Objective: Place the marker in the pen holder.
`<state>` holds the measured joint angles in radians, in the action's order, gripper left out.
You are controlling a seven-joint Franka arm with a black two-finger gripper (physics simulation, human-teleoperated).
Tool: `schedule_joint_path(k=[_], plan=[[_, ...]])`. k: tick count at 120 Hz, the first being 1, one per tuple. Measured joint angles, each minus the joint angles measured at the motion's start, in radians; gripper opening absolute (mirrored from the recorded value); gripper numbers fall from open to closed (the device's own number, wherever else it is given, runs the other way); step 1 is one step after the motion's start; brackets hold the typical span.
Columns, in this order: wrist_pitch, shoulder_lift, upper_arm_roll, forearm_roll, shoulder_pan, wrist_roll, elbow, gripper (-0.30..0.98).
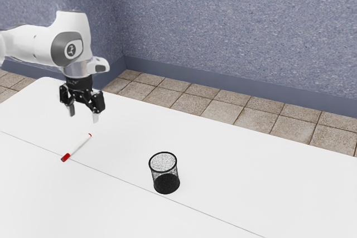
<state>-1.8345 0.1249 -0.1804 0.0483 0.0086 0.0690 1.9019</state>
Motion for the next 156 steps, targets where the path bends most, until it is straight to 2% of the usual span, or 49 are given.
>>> schedule_joint_path(k=[18, 29, 45, 74, 90, 116, 156], plan=[[-0.179, 0.051, -0.033, -0.002, -0.009, 0.068, 0.06, 0.69], [-0.262, 0.036, -0.076, -0.006, -0.004, 0.115, 0.116, 0.69], [-0.39, 0.038, -0.09, -0.014, -0.005, 0.181, 0.213, 0.69], [-0.53, 0.114, -0.134, -0.018, -0.003, 0.268, 0.243, 0.69], [-0.533, 0.166, -0.141, -0.029, -0.003, 0.288, 0.195, 0.69], [-0.435, 0.214, -0.155, -0.077, -0.002, 0.28, 0.134, 0.69], [-0.333, 0.271, -0.157, -0.087, -0.002, 0.261, 0.077, 0.65]])
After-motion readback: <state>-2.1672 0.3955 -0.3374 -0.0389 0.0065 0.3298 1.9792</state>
